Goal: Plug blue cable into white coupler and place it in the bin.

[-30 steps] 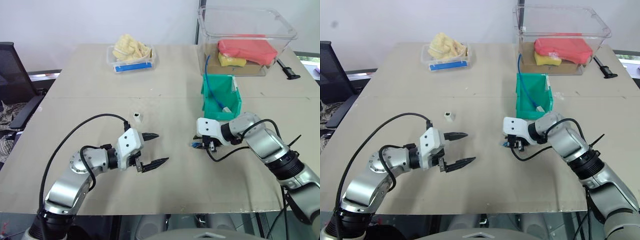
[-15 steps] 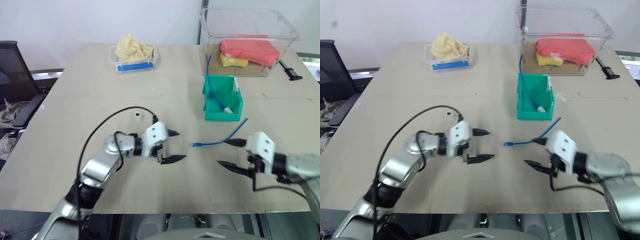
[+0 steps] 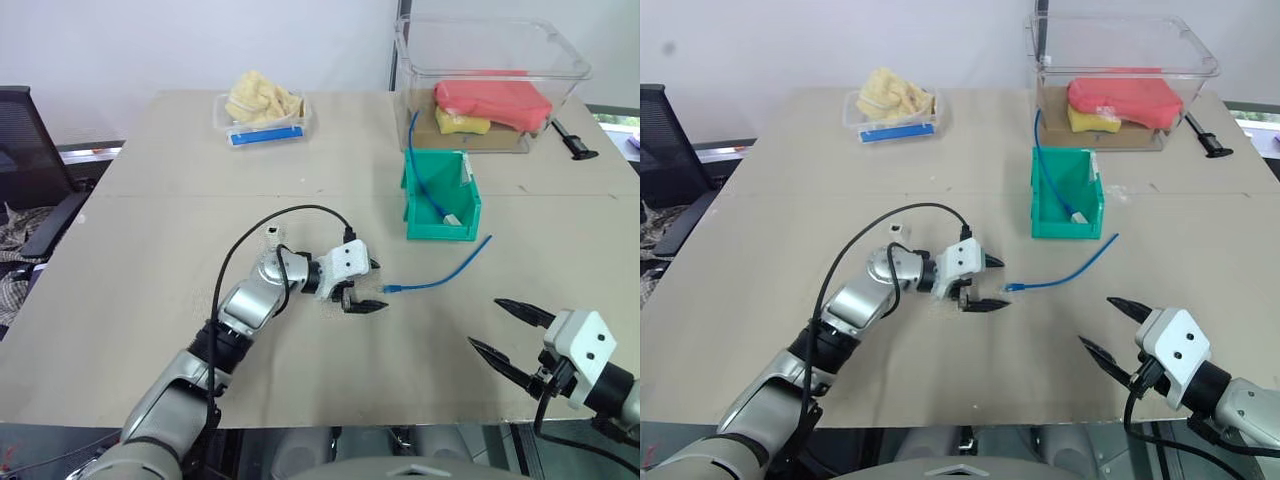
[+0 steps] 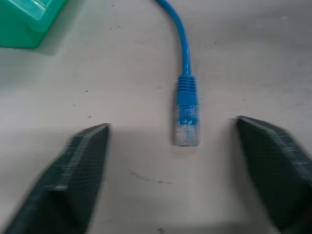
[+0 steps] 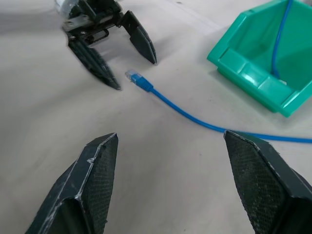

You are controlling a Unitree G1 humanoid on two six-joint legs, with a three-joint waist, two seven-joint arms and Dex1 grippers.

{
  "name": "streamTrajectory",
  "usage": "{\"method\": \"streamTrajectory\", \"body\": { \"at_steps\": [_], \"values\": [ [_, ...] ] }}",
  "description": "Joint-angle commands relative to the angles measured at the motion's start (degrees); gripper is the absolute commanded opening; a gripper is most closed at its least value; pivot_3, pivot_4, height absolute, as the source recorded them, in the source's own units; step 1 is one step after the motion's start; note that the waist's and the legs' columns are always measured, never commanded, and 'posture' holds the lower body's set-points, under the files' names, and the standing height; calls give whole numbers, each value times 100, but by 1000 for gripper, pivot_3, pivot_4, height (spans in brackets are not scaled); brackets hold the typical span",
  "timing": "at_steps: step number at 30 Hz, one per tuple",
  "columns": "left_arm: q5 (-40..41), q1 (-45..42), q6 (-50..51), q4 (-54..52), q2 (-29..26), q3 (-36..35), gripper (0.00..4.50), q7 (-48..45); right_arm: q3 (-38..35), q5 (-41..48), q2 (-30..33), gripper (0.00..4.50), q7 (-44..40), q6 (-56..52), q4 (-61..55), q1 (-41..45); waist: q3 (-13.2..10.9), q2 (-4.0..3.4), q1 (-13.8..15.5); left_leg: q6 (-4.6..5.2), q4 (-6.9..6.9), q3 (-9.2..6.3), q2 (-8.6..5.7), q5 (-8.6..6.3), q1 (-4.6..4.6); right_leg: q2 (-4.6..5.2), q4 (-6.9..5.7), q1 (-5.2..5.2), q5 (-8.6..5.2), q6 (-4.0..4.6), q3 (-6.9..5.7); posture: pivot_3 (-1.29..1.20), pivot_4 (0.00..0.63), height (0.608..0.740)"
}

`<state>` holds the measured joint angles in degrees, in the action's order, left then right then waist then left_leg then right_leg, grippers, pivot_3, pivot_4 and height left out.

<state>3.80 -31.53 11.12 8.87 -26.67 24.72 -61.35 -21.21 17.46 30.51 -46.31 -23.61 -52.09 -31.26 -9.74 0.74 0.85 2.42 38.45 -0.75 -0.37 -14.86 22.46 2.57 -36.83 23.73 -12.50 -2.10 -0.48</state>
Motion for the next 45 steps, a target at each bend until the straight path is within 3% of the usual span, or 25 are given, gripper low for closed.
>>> {"method": "streamTrajectory", "body": {
  "at_steps": [1,2,3,4,6,9,13,18,25,27,30,36,45],
  "values": [
    [-103,-40,-159,145,36,88,2416,-189,-69,43,68,3401,228,-15,-299,-20,0,0,0,0,0,0,0,0,1,1,1,0,0,0,0,0,150,740],
    [-101,-46,-189,171,59,82,1720,-207,-34,47,78,3401,279,-51,-341,-25,0,0,0,0,0,0,0,0,2,1,1,0,1,1,0,0,150,740],
    [-94,-45,-205,184,73,76,1371,-225,-3,65,87,3401,331,-117,-382,-43,1,0,0,0,0,0,0,0,2,2,1,0,1,1,0,0,150,740],
    [-93,-53,-223,201,85,82,741,-257,28,84,107,3401,361,-166,-401,-43,2,0,0,0,0,0,0,0,2,2,1,0,1,1,-1,0,150,740],
    [-89,-47,-239,172,82,95,52,-330,119,127,114,3401,485,-322,-440,-6,4,3,0,0,0,-1,0,0,2,2,1,0,0,1,-1,0,150,740],
    [-20,-47,-131,44,87,44,52,-407,207,795,-56,3401,786,-1007,-437,168,6,6,-1,0,0,-1,0,0,2,2,1,0,1,3,-1,0,150,740],
    [399,46,-356,-293,156,-277,0,-525,398,1242,-527,4387,1479,-1434,-412,625,5,5,-4,0,0,-4,0,0,4,5,1,1,6,27,-2,0,150,740],
    [742,131,-789,-615,233,-627,0,-558,696,1606,-915,4387,2211,-1872,-508,879,5,6,3,0,0,-14,1,0,19,19,1,12,10,25,5,0,150,740],
    [641,-85,-2142,-450,544,-1123,0,-95,694,3868,-1941,4387,3892,-2734,-307,1604,6,5,-9,0,1,-23,1,0,21,20,1,11,13,21,3,0,150,740],
    [553,-157,-2490,-330,575,-1157,0,-7,689,4405,-2003,3863,4301,-2736,-142,1905,6,5,-13,0,1,-20,0,0,20,16,1,10,14,21,5,0,150,740],
    [431,-245,-2978,-179,593,-1165,0,59,775,4927,-1982,2601,4882,-2661,137,2395,6,5,-14,1,1,-19,-5,0,18,6,1,9,14,20,1,0,150,740],
    [349,-357,-3413,8,588,-1161,0,151,880,5693,-1936,2601,5631,-2303,627,3122,6,5,-15,1,0,-15,-7,1,19,3,1,9,14,19,-6,0,150,740],
    [343,-328,-3401,-85,602,-1123,0,256,1190,6159,-1602,2601,5830,-2055,903,3482,6,5,-24,2,0,-13,-7,1,19,1,0,10,15,18,-6,0,150,740]
  ]
}}
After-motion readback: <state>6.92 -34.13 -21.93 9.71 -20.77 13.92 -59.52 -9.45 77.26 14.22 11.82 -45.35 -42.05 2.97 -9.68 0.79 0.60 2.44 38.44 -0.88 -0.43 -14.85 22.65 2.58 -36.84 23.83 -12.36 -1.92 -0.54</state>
